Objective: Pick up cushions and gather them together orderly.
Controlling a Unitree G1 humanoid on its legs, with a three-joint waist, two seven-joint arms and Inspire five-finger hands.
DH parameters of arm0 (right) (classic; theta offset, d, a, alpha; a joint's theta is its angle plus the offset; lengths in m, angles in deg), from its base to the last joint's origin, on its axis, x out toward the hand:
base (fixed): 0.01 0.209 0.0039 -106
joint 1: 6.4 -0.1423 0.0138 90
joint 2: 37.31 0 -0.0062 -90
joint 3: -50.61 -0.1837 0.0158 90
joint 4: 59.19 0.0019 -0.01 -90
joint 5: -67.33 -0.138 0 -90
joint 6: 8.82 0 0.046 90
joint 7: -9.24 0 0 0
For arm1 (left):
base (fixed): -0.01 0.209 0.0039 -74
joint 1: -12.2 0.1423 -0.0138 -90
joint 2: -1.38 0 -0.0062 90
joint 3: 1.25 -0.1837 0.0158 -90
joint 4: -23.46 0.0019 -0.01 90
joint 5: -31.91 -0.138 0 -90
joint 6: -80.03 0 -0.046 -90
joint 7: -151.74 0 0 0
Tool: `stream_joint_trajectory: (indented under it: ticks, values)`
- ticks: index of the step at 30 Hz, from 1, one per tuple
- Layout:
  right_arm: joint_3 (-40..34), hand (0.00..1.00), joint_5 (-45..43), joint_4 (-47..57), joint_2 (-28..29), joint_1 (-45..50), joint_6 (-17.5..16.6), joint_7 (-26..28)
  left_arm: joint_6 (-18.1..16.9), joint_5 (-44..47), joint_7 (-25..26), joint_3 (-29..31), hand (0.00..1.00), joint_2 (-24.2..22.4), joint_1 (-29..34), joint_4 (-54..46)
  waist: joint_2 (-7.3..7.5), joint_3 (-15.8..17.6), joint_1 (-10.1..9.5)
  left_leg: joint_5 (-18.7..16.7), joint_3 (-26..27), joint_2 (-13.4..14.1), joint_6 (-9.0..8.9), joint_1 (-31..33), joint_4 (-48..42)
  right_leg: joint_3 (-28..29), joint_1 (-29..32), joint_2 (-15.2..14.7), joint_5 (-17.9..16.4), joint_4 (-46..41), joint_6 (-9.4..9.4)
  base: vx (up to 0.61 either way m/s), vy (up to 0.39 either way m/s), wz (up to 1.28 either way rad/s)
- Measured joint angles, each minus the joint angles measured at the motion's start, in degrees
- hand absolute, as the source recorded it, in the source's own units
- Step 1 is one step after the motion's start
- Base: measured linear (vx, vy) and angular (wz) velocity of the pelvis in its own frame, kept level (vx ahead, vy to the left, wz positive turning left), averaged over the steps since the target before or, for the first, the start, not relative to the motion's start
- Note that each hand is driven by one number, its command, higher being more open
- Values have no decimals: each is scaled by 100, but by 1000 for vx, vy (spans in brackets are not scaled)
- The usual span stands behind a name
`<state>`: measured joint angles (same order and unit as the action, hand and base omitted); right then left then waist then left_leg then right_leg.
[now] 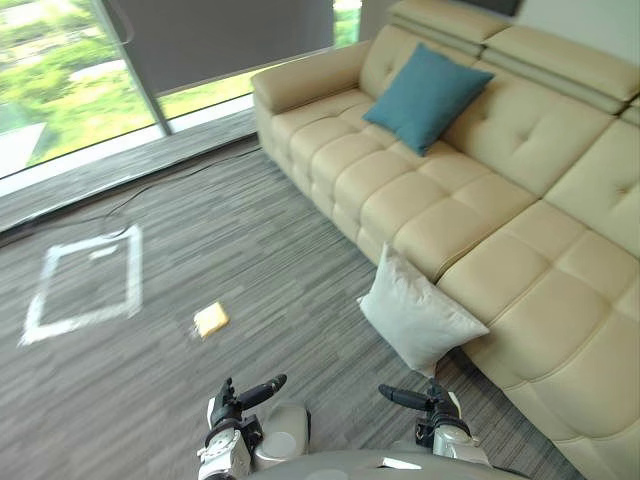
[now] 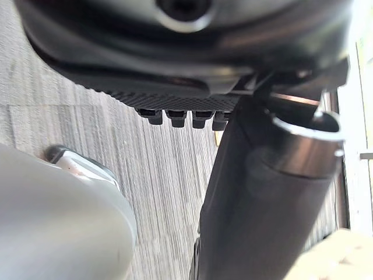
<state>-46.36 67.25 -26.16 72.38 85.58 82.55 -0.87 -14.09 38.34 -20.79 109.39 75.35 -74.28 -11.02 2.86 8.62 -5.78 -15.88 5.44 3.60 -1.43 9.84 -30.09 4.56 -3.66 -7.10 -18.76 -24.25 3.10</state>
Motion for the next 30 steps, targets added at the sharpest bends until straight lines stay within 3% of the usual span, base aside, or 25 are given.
stream_joint_trajectory:
  ticks: [3, 4, 5, 8, 10, 11, 12, 14, 16, 17, 18, 19, 20, 21, 23, 26, 30]
  values:
    - [-74, 100, 0, 64, -1, -2, -5, 14, 70, 12, 35, 40, 100, 6, -22, 112, -42, 13, 0, -225, 572, 37, 191, -616, 242, -330, 456, -294, 249, -1134, 213, 353, 205, -88]
    - [-93, 100, 1, 130, -2, -12, -16, 13, 90, 14, 41, 18, 100, 6, -32, 180, -104, 50, 4, -245, 680, 67, 221, -928, 437, -770, 627, -419, 219, -1628, 177, 234, 65, -80]
    - [-92, 100, 4, 169, -3, -16, -23, 12, 106, 13, 63, -30, 100, 8, -22, 236, -174, 53, 17, -243, 770, 129, 220, -1277, 726, -1333, 740, -503, 122, -1917, 25, 295, 69, -66]
    - [-87, 100, 3, 247, -5, -17, -101, 30, 102, 1, 32, -388, 100, 53, 5, 344, -283, 31, 99, -195, 1047, 342, 137, -2019, 1361, -2332, 1101, -397, 15, -1712, -173, 343, -39, -52]
    - [-83, 100, 4, 285, -5, -36, -146, 57, 103, -2, 0, -470, 100, 77, -14, 408, -284, 31, 137, -186, 1158, 395, 121, -2171, 1488, -2514, 1342, -297, 31, -1432, -198, 394, -155, -35]
    - [-75, 100, 8, 341, -4, -71, -165, 82, 110, -3, -27, -467, 100, 99, -27, 449, -248, 41, 159, -190, 1285, 428, 101, -2316, 1509, -2675, 1567, -104, 322, -759, -345, 372, -187, -41]
    - [-96, 100, -7, 327, -17, -61, -178, 101, 105, -31, -46, -469, 100, 129, -56, 474, -174, 56, 187, -187, 1291, 368, -36, -2411, 1488, -2666, 1533, -30, 902, -408, -752, 309, -159, -40]
    - [-102, 100, 27, 302, -88, -75, -175, 87, 107, -42, -59, -538, 100, 67, -57, 531, -380, 35, 201, -136, 1271, 542, -129, -2480, 1401, -2674, 1430, 154, 949, -367, -787, 377, -184, -38]
    - [-375, 100, 26, 213, -189, -145, -115, 59, 85, -204, -147, -611, 100, -20, -62, 524, -427, 66, 242, -124, 1194, 504, -264, -2401, 1537, -2585, 1224, 254, 927, -54, -823, 324, -210, -30]
    - [-564, 100, 24, 210, -202, -134, -96, 34, 90, -266, -169, -619, 100, -39, -48, 510, -443, 68, 293, -21, 1137, 460, -286, -2403, 1758, -2627, 1038, 301, 924, 81, -823, 119, -131, 7]
    - [-649, 100, 26, 206, -227, -103, -89, -3, 89, -261, -175, -612, 100, -96, -20, 463, -466, 77, 307, 363, 1128, 497, -281, -2394, 1698, -2657, 858, 412, 864, 180, -821, 111, -124, 8]
    - [-649, 100, 25, 195, -202, -74, -85, -8, 87, -265, -176, -577, 100, -59, -6, 397, -419, 70, 301, 357, 1125, 539, -294, -2349, 1417, -2644, 750, 415, 760, 235, -797, 143, -171, 0]
    - [-649, 100, 23, 212, -200, -33, -76, -5, 87, -262, -174, -572, 100, 19, -1, 300, -304, 101, 285, 326, 1072, 650, -336, -2078, 661, -2615, 592, 442, 652, 363, -752, 105, -123, -9]
    - [-628, 100, 23, 228, -192, -20, -75, 3, 99, -254, -169, -540, 100, 28, 4, 208, -281, 147, 272, 309, 1002, 835, -327, -1675, -254, -2537, 480, 512, 627, 439, -776, 113, -141, -20]
    - [-594, 100, 0, 206, -292, -21, -19, -17, 91, -243, -162, -384, 100, -60, -4, 125, -377, 183, 225, -33, 637, 1010, -366, -1011, -1507, -2346, 325, 673, 570, 458, -821, 114, -6, -47]
    - [-596, 100, -1, 183, -318, -3, -20, -49, 80, -248, -167, -412, 100, -65, -4, 76, -345, 220, 213, -351, 499, 843, -302, -726, -980, -2004, 152, 637, 549, 460, -785, 116, 114, -67]
    - [-582, 100, -1, 155, -351, -3, -19, -94, 80, -250, -168, -473, 100, -41, -17, 44, -326, 231, 221, -230, -290, 491, -238, -498, 188, -1637, 190, 506, 418, 252, -545, 86, 180, -46]
